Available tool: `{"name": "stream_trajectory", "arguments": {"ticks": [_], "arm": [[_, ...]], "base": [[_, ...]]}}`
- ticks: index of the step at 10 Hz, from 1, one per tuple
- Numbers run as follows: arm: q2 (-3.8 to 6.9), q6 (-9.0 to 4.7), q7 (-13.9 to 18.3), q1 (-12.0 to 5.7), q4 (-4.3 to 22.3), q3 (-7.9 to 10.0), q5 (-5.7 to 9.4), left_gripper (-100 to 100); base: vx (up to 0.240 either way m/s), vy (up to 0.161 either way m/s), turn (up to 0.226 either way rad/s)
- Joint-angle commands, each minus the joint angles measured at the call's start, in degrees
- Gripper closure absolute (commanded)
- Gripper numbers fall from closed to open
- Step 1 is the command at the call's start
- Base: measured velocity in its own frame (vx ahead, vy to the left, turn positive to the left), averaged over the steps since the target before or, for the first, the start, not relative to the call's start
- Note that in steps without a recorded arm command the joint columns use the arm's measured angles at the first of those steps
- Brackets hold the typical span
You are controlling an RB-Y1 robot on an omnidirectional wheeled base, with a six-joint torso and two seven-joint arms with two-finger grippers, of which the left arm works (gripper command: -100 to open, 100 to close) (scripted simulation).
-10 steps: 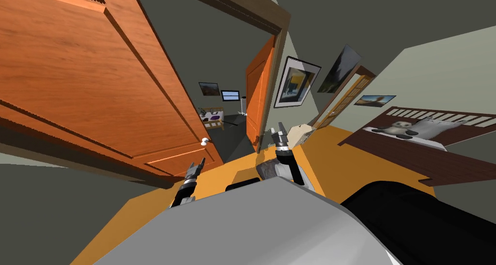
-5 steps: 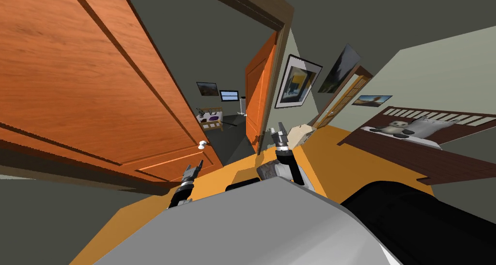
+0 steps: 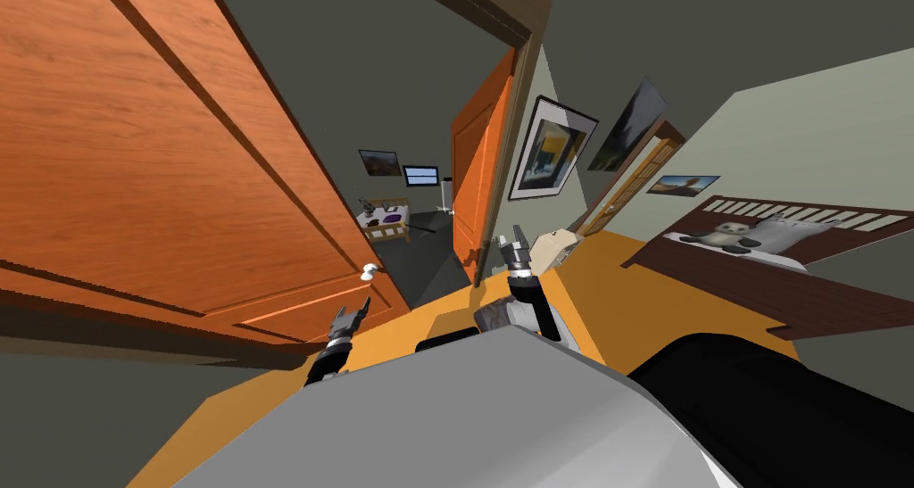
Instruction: Push the door open
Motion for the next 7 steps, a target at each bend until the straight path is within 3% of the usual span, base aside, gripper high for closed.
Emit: {"name": "stream_trajectory", "arguments": {"ticks": [1,2,4,7], "arm": [[0.35,-0.62,-1.20,-0.57,1.68,-0.14,0.34,-100],[0.65,-1.10,-2.18,-1.02,3.08,-0.26,0.63,-100],[0.41,-0.49,-2.01,-0.59,1.84,0.04,0.66,-100],[0.14,-0.30,-2.43,-0.90,2.12,0.37,0.89,-100]], "base": [[0.065,0.008,-0.021],[0.075,0.012,-0.030],[0.077,0.013,-0.019],[0.192,0.068,-0.036]]}}
